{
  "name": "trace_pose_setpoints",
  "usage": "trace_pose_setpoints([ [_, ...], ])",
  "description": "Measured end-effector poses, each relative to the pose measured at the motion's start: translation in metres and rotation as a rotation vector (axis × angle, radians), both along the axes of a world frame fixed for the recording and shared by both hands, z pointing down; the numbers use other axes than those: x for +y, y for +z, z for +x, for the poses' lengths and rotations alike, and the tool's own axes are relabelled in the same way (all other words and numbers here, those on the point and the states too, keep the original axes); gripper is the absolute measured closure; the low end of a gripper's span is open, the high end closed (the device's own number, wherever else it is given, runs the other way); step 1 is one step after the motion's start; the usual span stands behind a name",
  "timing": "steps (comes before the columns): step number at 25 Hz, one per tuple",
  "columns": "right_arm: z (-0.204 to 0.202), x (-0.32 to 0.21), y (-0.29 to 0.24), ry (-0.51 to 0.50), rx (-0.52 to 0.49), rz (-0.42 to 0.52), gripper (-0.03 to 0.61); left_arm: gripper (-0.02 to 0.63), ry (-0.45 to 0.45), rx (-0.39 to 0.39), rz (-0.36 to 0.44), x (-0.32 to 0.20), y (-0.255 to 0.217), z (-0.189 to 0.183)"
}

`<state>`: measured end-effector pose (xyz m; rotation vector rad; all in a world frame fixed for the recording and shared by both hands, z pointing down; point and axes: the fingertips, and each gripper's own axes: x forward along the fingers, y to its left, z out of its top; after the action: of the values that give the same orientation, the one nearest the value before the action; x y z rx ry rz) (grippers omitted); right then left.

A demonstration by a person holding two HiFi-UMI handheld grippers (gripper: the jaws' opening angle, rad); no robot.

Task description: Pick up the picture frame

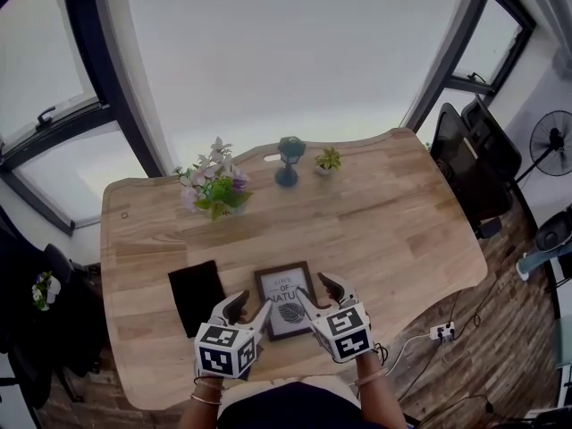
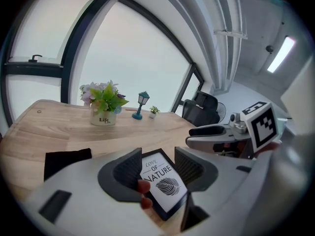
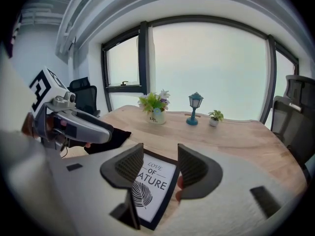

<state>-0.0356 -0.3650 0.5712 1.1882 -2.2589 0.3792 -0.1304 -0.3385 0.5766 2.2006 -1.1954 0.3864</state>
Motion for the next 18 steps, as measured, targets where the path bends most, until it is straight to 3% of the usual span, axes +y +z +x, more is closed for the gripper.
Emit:
trace_pose_setpoints([
  [18,0.009,-0.016,0.082,0.031,0.06,-0.154,0.383,0.426,-0.05,-0.032,-0.177,-0.005,0.083,0.003],
])
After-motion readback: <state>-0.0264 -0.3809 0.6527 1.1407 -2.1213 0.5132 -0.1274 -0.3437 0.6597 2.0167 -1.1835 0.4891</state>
